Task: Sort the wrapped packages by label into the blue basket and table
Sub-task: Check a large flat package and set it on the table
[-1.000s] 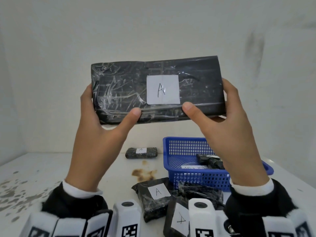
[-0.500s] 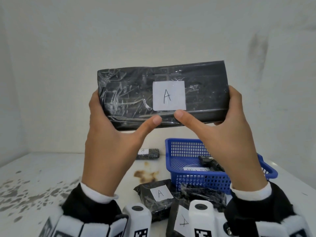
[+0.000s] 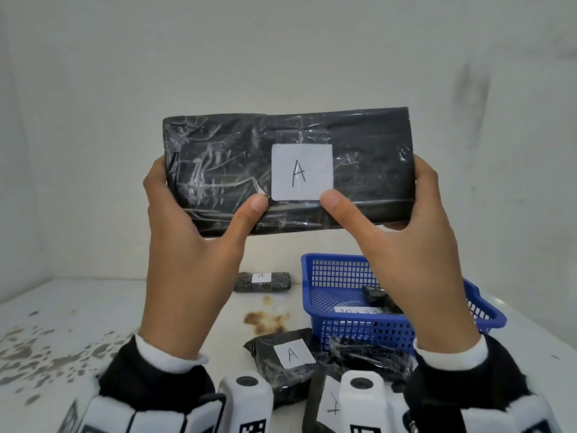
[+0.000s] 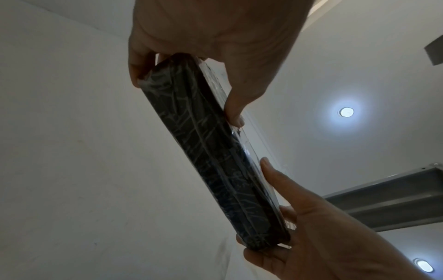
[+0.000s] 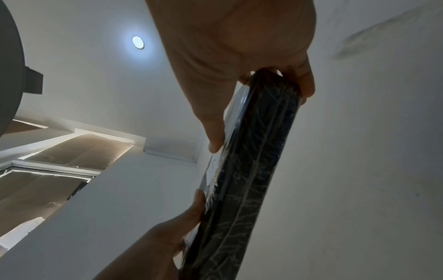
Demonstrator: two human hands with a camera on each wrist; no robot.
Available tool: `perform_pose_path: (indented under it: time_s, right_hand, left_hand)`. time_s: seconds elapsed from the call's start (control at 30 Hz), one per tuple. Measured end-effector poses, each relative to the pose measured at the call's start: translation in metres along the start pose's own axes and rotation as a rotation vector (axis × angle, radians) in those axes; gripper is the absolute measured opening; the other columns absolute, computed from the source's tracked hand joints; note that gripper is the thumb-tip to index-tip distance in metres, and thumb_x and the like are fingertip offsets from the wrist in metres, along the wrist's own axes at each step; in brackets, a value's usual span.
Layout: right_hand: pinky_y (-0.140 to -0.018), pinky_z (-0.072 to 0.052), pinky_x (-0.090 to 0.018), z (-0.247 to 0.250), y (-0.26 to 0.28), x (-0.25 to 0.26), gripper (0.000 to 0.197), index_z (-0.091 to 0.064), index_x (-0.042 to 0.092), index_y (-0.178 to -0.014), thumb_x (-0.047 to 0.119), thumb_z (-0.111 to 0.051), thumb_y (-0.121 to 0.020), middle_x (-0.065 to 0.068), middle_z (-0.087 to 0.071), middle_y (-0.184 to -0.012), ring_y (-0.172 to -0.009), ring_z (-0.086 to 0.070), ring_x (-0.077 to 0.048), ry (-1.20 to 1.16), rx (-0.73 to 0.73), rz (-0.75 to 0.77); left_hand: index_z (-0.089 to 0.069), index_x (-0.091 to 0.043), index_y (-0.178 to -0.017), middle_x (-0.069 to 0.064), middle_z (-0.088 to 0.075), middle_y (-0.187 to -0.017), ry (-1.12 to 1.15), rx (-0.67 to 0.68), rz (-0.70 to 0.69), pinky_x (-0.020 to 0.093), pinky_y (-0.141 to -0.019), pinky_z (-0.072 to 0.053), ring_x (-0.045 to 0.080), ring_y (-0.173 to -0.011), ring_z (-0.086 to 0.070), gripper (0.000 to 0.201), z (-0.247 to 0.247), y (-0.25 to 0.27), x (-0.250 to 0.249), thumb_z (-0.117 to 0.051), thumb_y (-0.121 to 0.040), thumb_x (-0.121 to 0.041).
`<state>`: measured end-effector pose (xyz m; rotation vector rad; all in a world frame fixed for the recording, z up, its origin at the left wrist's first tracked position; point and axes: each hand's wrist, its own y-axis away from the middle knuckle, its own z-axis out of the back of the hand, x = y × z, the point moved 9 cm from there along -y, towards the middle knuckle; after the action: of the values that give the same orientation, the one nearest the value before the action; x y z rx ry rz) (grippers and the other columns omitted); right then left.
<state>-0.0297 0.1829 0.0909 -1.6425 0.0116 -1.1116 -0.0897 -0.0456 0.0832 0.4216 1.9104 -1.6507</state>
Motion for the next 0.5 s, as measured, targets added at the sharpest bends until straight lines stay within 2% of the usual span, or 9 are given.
perform_pose_path:
  time_s: [0.13, 0.27, 0.33, 0.4, 0.5]
  right_hand:
    - [-0.066, -0.039, 0.006, 0.003, -0.003, -0.003, 0.076, -0.045, 0.039, -0.139, 0.054, -0.076, -0.072, 0.03, -0.062, -0.104, -0.088, -0.057, 0.023, -0.012, 0.009, -0.01]
    - [-0.071, -0.041, 0.003, 0.004, -0.005, -0.004, 0.059, -0.05, 0.039, -0.137, 0.05, -0.069, -0.082, 0.027, -0.067, -0.106, -0.092, -0.061, 0.016, -0.015, 0.016, 0.013]
    - [-0.072, -0.044, 0.0, 0.005, -0.007, -0.005, 0.047, -0.054, 0.037, -0.136, 0.045, -0.063, -0.091, 0.026, -0.069, -0.105, -0.093, -0.064, 0.013, -0.04, 0.014, 0.026]
    - [-0.076, -0.046, -0.003, 0.007, -0.009, -0.006, 0.037, -0.056, 0.038, -0.134, 0.038, -0.057, -0.098, 0.021, -0.073, -0.108, -0.097, -0.066, 0.008, -0.068, 0.015, 0.032]
    - [-0.078, -0.049, -0.007, 0.008, -0.011, -0.007, 0.024, -0.058, 0.048, -0.12, 0.034, -0.052, -0.101, 0.021, -0.074, -0.104, -0.099, -0.068, 0.005, -0.094, 0.022, 0.018]
  left_hand:
    - [-0.033, -0.028, -0.142, -0.027, -0.054, -0.12, 0.003, 0.016, -0.02, -0.006, -0.077, -0.035, -0.021, -0.102, -0.052, 0.078, 0.001, -0.001, -0.004, -0.072, -0.076, -0.043]
    - [-0.036, -0.031, -0.139, -0.03, -0.056, -0.114, 0.029, 0.014, -0.021, -0.005, -0.075, -0.036, -0.023, -0.096, -0.054, 0.069, 0.003, -0.003, -0.002, -0.07, -0.08, -0.041]
    - [-0.035, -0.032, -0.138, -0.028, -0.057, -0.11, 0.044, 0.011, -0.009, -0.005, -0.072, -0.036, -0.024, -0.091, -0.054, 0.058, 0.004, -0.004, 0.001, -0.06, -0.087, -0.043]
    - [-0.033, -0.035, -0.135, -0.023, -0.058, -0.111, 0.068, 0.015, 0.006, -0.004, -0.071, -0.037, -0.022, -0.09, -0.055, 0.04, 0.004, -0.005, 0.005, -0.047, -0.097, -0.038]
    - [-0.031, -0.04, -0.122, -0.018, -0.06, -0.105, 0.049, -0.01, 0.017, -0.002, -0.069, -0.037, -0.02, -0.086, -0.056, 0.02, 0.006, -0.006, 0.008, -0.034, -0.103, -0.035]
